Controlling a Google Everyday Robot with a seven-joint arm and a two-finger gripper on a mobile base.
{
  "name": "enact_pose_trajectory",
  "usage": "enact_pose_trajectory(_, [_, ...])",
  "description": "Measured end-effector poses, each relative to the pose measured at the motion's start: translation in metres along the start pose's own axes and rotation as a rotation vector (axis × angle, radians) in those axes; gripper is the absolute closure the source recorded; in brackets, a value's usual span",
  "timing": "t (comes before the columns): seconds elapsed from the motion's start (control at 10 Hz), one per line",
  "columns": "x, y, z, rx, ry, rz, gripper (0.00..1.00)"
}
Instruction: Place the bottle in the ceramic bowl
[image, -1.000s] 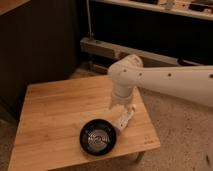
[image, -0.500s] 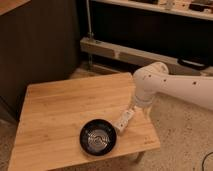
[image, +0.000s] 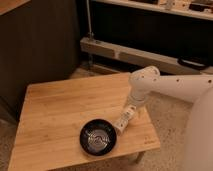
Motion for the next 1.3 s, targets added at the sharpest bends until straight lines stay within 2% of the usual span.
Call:
enact_pose_trajectory(0.3, [0.004, 0.009, 0.021, -0.012, 0.022, 0.014, 0.35])
enact_pose_trajectory(0.7, [0.007, 0.018, 0.038, -0.026, 0.042, 0.014, 0.35])
enact_pose_trajectory(1.3, [0.012, 0.024, 0.065, -0.036, 0.096, 0.018, 0.35])
